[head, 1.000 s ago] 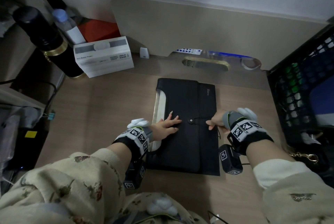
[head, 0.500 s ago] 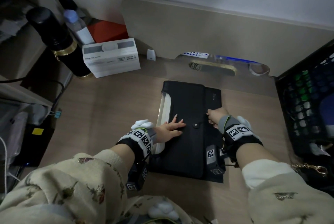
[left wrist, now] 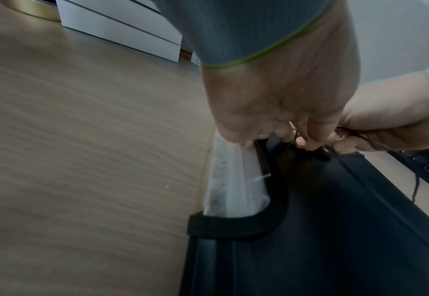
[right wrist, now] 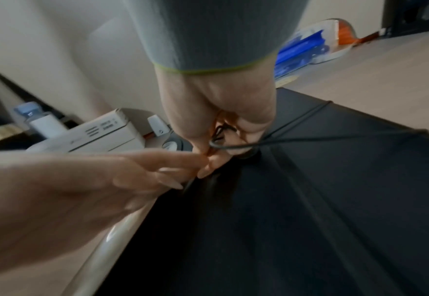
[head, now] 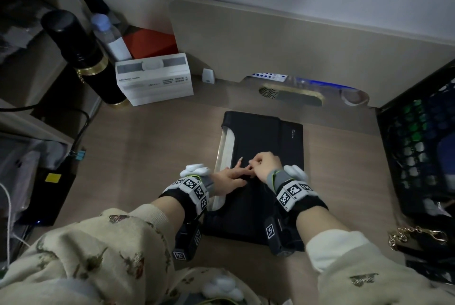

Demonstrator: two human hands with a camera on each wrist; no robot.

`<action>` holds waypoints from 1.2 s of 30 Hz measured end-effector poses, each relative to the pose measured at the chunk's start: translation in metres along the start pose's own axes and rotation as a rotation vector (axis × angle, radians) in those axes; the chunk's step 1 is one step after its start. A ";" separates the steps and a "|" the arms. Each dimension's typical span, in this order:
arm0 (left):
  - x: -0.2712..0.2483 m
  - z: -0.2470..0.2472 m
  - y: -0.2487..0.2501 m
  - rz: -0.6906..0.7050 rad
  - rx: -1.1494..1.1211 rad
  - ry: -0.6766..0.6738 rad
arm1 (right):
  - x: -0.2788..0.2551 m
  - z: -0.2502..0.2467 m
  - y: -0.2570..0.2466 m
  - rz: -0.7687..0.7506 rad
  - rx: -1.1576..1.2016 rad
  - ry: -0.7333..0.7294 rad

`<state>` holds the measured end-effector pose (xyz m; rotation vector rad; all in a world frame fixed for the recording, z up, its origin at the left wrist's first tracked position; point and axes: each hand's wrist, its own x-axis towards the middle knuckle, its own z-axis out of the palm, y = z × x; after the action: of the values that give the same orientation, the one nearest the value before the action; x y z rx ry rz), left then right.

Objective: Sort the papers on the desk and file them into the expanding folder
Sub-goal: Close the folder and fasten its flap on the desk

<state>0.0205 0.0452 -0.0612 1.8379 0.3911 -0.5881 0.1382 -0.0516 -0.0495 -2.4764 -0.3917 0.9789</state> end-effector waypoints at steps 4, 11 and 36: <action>0.002 0.002 -0.007 0.000 -0.118 0.078 | -0.008 0.005 0.003 0.011 -0.074 -0.040; 0.005 0.006 -0.006 0.017 -0.128 0.090 | -0.023 -0.010 0.033 0.102 -0.097 -0.065; 0.004 0.005 -0.004 0.034 -0.073 0.083 | 0.013 -0.023 0.013 0.188 0.124 0.020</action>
<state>0.0208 0.0415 -0.0677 1.7990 0.4302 -0.4697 0.1647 -0.0647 -0.0482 -2.4402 -0.0889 1.0185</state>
